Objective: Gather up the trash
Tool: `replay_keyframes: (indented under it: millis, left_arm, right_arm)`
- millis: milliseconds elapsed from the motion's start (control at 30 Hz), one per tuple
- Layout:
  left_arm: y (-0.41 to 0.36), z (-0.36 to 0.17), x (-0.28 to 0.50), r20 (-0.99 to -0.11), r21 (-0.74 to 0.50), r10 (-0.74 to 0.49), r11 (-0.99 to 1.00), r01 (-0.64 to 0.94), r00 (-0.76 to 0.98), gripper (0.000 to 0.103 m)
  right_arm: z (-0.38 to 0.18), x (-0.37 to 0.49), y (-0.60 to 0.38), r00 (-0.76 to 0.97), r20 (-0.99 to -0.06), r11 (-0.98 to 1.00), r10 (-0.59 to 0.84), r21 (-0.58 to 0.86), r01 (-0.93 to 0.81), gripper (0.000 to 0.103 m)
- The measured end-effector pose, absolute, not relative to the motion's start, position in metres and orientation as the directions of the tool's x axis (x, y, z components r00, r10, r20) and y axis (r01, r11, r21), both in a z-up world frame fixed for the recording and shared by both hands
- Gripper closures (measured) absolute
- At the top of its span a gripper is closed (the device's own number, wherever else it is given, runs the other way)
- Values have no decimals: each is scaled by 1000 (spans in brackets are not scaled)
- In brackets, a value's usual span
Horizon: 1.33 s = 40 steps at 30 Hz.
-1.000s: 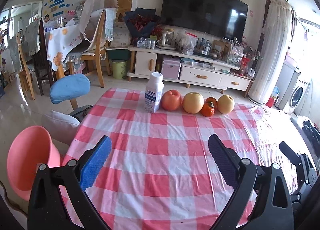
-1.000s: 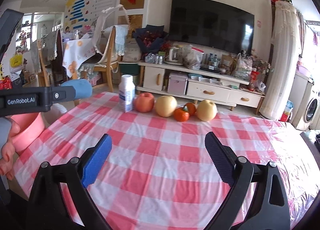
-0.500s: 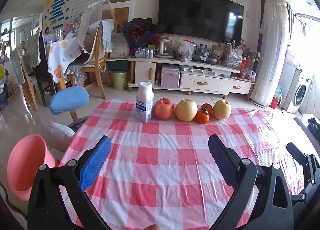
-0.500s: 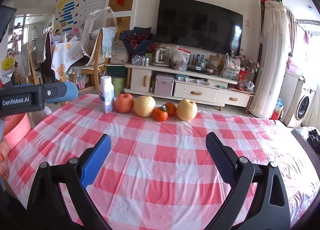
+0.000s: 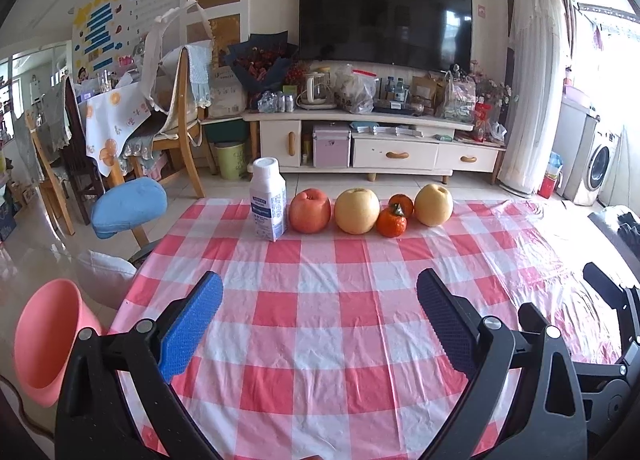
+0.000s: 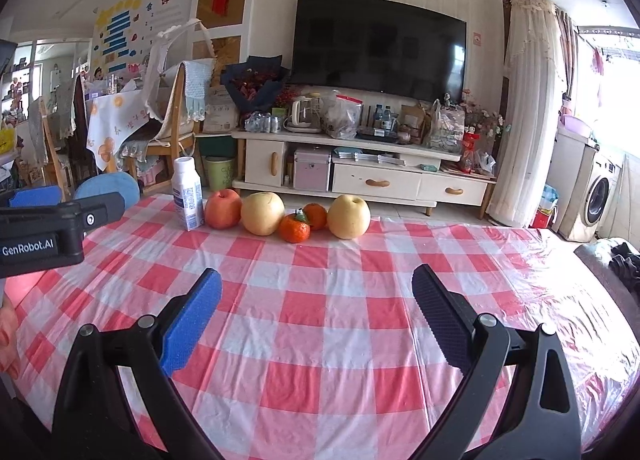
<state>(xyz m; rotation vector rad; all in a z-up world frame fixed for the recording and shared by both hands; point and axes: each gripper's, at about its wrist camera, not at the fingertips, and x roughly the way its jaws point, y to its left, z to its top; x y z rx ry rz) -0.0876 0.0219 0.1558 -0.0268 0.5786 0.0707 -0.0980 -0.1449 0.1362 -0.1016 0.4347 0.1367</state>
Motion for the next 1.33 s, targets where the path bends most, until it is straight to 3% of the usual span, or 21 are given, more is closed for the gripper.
replay_keyframes:
  millis: [867,1033,1333]
  left_arm:
    - [18,131,-75,-554,37,94,995,-88,827,6]
    - [14,103,-55,-626,62,101,995,-80,773,7]
    - [19,21,-18,-788,46,117,990,-131,604,7]
  right_arm:
    - [119,-81,-140,874,-469,980,124,-82,-183,6]
    - [102,-63,-141,839,-532,983,111,-67,-173,6]
    - [46,-17,-140,686,-726,992,33,-58,-109,6]
